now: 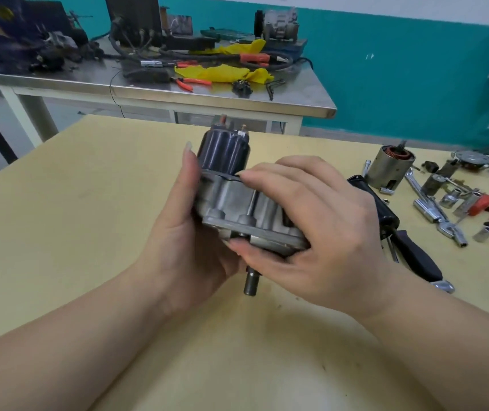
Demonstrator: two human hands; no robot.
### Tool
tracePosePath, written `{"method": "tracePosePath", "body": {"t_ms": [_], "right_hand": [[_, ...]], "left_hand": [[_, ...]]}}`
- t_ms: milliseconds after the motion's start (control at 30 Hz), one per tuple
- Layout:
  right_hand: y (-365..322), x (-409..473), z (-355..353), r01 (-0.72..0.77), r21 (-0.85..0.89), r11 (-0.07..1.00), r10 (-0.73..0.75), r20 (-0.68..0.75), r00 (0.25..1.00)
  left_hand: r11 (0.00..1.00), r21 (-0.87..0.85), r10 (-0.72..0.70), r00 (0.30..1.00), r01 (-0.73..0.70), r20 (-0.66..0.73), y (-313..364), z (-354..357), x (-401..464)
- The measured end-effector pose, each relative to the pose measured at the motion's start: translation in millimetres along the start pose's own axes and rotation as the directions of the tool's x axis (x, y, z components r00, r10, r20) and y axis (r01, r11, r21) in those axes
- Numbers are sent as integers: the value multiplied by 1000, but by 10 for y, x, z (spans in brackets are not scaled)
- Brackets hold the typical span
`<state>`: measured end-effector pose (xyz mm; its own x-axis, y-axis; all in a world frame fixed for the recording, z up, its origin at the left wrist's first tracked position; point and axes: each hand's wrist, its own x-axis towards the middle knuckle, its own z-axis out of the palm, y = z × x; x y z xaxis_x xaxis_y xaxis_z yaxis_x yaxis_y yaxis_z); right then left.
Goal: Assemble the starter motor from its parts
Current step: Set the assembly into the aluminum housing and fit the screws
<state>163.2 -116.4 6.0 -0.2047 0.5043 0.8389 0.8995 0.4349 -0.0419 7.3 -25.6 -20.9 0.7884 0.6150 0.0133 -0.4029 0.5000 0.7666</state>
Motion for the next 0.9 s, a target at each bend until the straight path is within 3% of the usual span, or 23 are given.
{"method": "tracePosePath", "body": {"t_ms": [100,167,333,433,500,567,633,900], "right_hand": [[35,-6,42,-23,-14,1000,24,82,996],[12,-24,101,-122,25,992,117,160,980],[-64,-143,319,-544,95,834,521,191,832],[-125,-155,425,-639,127,758,620,164,768],[-157,-132,439,-502,-11,865,501,99,860],[-157,-112,452,-179,-158,971,181,2,983],[-143,-87,473,13,-248,969,-23,-37,999],[-94,-36,516,14,-254,967,-20,-21,1000]], "left_hand": [[988,-154,17,998,-26,-59,-95,-3,11],[980,-193,24,995,-43,-102,-118,-11,40],[955,-263,71,965,-139,-251,-29,-56,141],[947,-290,54,959,-138,-278,24,-104,161],[943,-318,9,964,-97,-267,35,-146,162],[928,-371,-60,969,-34,-240,35,-163,152],[903,-430,-122,965,11,-231,22,-171,159],[881,-465,-179,971,87,-156,-40,-145,187]]}}
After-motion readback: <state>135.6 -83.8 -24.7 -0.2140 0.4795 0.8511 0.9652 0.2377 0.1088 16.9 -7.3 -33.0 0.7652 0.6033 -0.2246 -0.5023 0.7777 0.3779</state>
